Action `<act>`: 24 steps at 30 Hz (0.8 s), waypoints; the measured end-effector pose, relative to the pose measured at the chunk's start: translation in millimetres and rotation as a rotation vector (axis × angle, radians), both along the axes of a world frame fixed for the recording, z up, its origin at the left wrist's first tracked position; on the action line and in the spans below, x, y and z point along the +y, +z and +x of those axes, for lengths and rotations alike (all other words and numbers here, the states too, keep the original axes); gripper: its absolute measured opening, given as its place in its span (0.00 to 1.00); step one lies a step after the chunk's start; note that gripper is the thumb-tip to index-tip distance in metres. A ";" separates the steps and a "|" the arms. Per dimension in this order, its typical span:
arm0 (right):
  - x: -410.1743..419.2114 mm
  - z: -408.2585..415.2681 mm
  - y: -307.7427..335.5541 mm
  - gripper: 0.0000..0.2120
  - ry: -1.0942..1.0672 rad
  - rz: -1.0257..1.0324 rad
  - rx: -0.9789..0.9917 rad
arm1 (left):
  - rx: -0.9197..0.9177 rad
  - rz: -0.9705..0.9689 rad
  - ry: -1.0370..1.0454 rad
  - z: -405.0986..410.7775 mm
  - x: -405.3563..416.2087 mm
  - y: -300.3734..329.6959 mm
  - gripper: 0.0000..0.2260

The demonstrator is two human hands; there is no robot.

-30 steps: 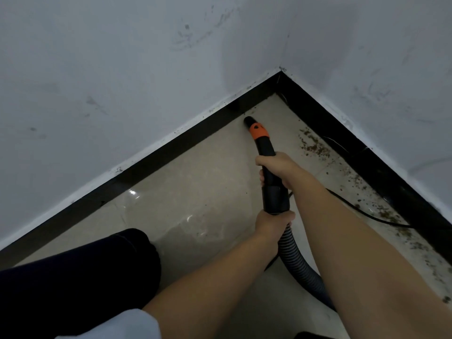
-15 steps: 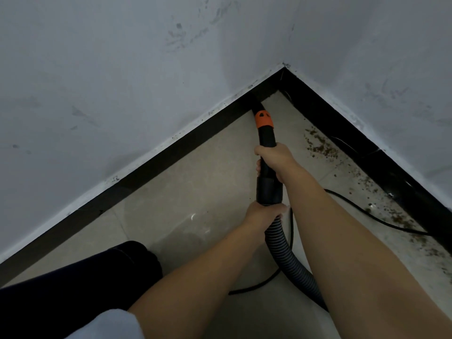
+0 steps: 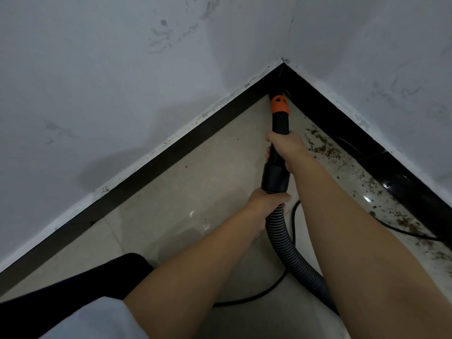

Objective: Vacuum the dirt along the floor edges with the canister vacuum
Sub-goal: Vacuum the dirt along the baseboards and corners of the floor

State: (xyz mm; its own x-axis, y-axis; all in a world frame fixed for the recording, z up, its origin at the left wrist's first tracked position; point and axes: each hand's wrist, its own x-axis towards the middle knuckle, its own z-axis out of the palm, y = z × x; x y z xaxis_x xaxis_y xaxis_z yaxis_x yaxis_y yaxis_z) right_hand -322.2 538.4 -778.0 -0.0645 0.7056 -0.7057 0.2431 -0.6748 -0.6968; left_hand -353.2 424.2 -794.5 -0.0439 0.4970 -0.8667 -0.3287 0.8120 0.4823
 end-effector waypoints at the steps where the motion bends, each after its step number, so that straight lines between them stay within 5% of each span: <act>1: 1.8 0.4 -0.1 0.06 -0.006 0.000 0.001 | -0.004 0.000 -0.005 -0.3 1.9 0.4 0.06; 13: -7.7 12.6 4.3 0.05 0.014 -0.032 0.023 | 0.035 0.017 -0.015 14.9 -7.6 -0.7 0.08; 24: -67.4 41.3 13.1 0.05 0.245 -0.065 0.014 | 0.003 -0.088 0.127 63.4 -69.3 8.3 0.04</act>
